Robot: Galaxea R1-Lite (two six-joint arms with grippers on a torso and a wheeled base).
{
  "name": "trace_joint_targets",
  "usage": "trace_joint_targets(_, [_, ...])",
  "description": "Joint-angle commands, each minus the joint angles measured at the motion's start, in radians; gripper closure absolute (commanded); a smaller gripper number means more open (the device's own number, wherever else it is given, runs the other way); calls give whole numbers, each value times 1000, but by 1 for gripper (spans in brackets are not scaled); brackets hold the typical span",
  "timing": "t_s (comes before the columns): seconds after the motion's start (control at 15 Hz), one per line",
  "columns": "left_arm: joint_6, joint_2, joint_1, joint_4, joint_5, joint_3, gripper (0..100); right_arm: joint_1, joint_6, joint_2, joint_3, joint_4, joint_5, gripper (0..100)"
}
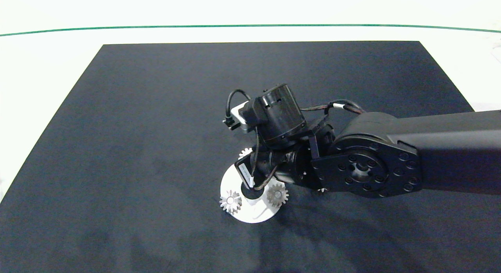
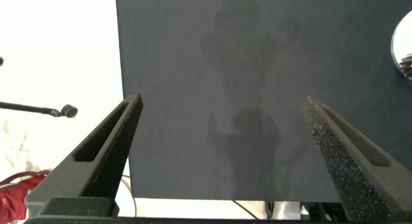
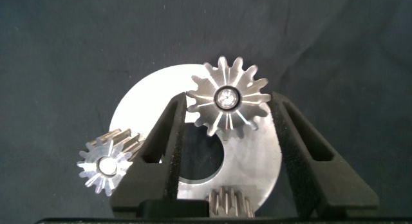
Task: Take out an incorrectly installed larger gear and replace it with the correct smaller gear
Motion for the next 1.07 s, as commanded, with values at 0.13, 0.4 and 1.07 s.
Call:
trace_joint_targets(0.13, [1, 0, 1, 5, 1, 0, 0, 4, -1, -26, 9, 6, -3, 72])
trace_joint_targets(0.4, [1, 0, 1, 5, 1, 0, 0, 6, -1, -58, 50, 3, -15, 72])
trace_joint_targets(1.07, [1, -3, 1, 5, 1, 0, 0, 15, -39, -78, 38, 24, -46, 0])
